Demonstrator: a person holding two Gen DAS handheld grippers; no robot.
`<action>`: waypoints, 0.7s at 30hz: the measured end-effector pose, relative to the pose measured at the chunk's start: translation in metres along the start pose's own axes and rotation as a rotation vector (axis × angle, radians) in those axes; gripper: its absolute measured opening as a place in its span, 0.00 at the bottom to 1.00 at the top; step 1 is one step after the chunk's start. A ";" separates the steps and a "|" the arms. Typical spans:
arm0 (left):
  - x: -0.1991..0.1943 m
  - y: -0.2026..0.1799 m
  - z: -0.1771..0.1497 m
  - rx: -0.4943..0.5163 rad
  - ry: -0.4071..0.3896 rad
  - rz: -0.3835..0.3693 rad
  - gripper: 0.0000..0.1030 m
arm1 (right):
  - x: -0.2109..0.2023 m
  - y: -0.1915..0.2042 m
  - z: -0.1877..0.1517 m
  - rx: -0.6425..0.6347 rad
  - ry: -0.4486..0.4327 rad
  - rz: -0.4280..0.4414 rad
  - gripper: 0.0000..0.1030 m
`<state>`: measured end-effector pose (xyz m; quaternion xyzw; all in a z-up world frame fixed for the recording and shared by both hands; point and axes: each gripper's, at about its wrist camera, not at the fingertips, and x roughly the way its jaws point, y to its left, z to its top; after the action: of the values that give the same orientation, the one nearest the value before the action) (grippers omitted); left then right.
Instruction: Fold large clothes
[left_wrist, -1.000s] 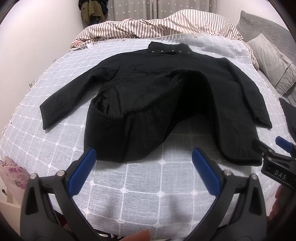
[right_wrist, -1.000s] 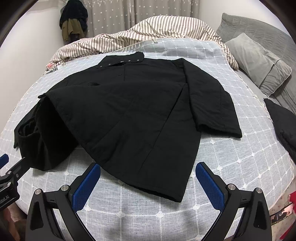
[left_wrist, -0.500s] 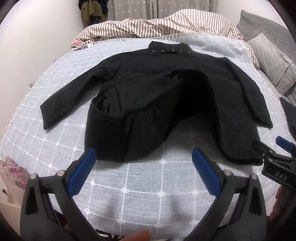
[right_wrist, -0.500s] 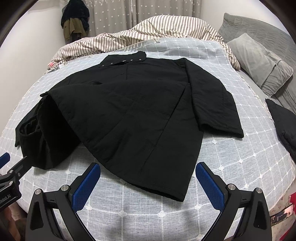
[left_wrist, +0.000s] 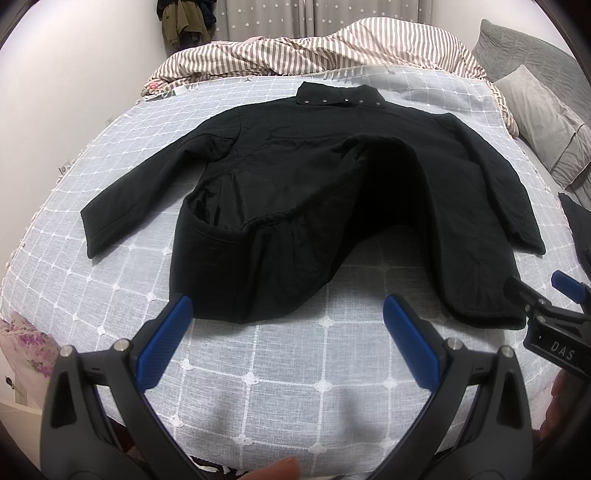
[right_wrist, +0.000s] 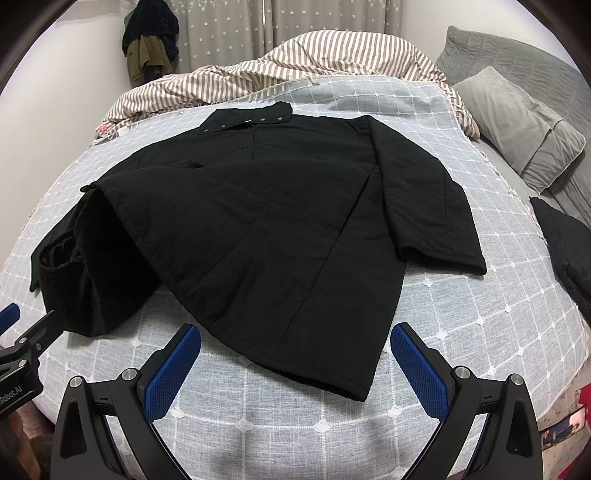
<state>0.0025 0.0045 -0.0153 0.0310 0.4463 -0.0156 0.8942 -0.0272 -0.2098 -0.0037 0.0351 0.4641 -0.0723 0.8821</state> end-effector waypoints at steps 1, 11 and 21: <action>0.000 0.000 0.000 0.000 0.000 0.000 1.00 | -0.001 0.000 0.000 0.000 -0.001 0.000 1.00; 0.000 0.004 0.000 0.000 0.000 0.000 1.00 | 0.000 0.000 0.000 -0.001 0.000 0.000 1.00; -0.001 0.005 -0.001 0.002 0.000 0.002 1.00 | 0.000 0.000 0.000 -0.002 0.002 -0.003 1.00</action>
<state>0.0017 0.0095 -0.0150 0.0324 0.4461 -0.0151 0.8943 -0.0271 -0.2094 -0.0037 0.0333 0.4651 -0.0732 0.8816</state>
